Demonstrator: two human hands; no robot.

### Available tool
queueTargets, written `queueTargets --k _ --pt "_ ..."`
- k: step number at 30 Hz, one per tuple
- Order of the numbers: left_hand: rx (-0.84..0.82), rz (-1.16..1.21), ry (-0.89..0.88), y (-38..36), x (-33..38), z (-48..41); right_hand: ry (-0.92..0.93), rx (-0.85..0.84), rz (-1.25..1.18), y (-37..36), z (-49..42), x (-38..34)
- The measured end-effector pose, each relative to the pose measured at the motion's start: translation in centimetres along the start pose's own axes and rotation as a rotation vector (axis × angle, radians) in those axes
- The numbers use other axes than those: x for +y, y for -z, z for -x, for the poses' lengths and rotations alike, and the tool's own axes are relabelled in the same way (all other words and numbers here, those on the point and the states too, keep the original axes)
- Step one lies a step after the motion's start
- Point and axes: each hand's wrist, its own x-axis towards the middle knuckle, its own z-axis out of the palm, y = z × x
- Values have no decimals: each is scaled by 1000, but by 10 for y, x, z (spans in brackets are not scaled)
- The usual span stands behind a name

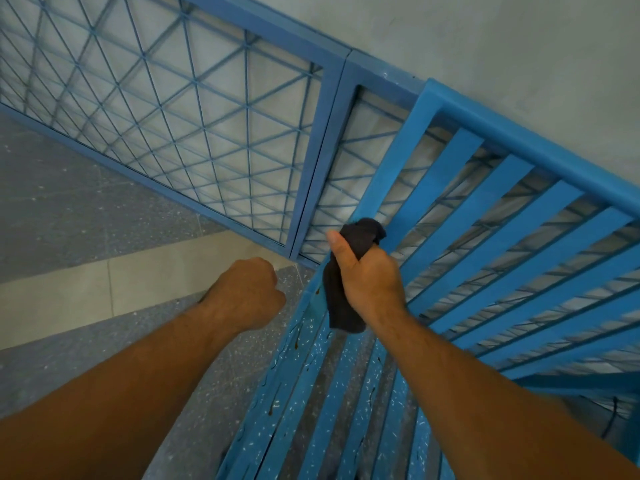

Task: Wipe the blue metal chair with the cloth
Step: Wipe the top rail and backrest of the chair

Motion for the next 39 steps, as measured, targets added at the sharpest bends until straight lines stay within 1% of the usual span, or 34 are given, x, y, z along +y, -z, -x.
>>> queueTargets --k 3,5,7,10,12,13,14,16,18,20,22,27,30,34,37,39 --pt "-3 8 -2 -2 -2 0 -24 -76 63 3 4 1" --pt "6 30 10 -1 -3 0 3 -55 122 18 4 -6" --pt "27 45 11 1 -2 -3 30 42 155 41 3 -22" --pt "62 74 33 8 4 -7 77 281 109 75 -1 -53" --pt "106 106 50 11 7 -10 112 420 76 69 -12 -65" --pt "126 120 55 11 9 -11 106 442 61 56 -17 -69" --pt "137 126 55 10 10 -11 88 435 38 39 -18 -70" --pt "139 120 45 7 12 -12 53 353 -20 8 -13 -67" --pt "134 119 39 4 11 -13 34 279 -53 -2 -8 -59" --pt "121 127 43 2 7 -14 19 180 2 1 -2 -45" --pt "122 123 45 2 5 -14 -8 86 108 7 4 -29" --pt "133 113 42 5 3 -12 -41 -11 236 13 11 -12" --pt "139 106 48 8 -2 -10 -31 49 219 21 9 -13" --pt "137 92 63 8 -3 -7 -23 250 20 39 -7 -31" --pt "144 109 85 7 -1 -6 14 287 -60 43 -17 -43" --pt "150 117 90 7 2 -7 -23 290 -83 44 -17 -44"
